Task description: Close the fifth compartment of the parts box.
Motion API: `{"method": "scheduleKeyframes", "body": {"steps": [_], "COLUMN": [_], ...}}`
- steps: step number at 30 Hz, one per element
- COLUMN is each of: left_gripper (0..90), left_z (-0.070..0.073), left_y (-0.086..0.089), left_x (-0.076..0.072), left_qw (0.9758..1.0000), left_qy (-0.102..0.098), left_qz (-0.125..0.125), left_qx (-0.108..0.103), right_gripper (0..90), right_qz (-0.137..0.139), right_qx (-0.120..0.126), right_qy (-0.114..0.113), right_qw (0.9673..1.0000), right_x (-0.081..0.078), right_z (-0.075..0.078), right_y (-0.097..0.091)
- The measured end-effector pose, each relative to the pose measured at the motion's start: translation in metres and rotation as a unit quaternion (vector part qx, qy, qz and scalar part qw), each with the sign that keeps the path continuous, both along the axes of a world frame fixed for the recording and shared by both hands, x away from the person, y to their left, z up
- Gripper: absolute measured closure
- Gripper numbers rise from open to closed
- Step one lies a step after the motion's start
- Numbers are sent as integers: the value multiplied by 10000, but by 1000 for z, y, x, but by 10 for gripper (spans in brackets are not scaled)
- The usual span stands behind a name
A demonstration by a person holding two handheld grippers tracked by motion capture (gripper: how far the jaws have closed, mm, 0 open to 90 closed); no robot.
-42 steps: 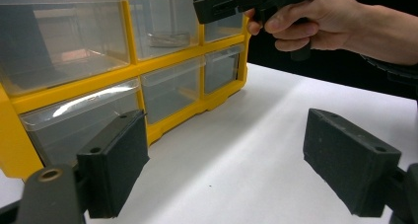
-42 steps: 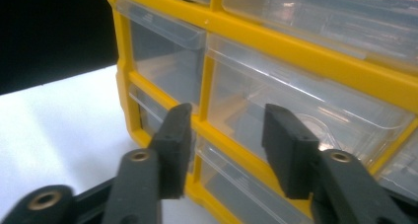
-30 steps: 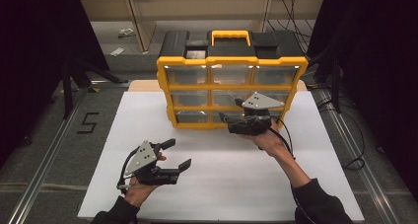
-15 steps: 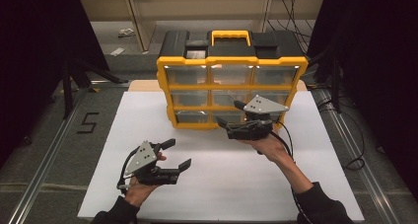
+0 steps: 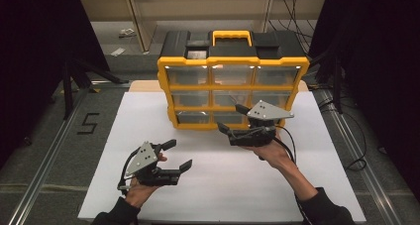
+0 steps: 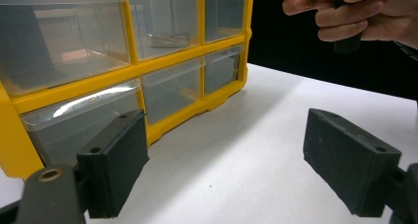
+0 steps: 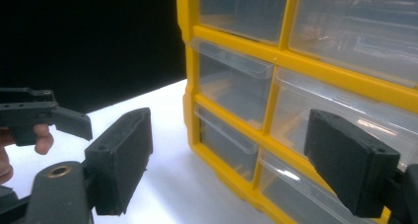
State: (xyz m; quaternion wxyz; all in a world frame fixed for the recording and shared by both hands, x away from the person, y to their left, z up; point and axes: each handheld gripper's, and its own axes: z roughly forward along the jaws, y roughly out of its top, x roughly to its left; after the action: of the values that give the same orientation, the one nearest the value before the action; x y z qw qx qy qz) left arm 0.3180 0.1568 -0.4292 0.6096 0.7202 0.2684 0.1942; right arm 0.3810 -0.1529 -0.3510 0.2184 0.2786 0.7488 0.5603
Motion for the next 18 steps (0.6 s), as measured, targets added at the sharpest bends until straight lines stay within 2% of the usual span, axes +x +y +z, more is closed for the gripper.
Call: {"method": "scheduleKeyframes", "body": {"steps": [18], "left_gripper": [168], "left_z": [0], "left_y": [0], "left_x": [0], "left_qw": [10000], "left_qy": [0], "left_qz": [17], "left_qx": [10], "right_gripper": [196], "right_qz": [27], "right_qx": [142], "right_qy": [-132], "right_qw": [9998], "right_x": [-14], "right_z": [-4], "right_y": [-2]}}
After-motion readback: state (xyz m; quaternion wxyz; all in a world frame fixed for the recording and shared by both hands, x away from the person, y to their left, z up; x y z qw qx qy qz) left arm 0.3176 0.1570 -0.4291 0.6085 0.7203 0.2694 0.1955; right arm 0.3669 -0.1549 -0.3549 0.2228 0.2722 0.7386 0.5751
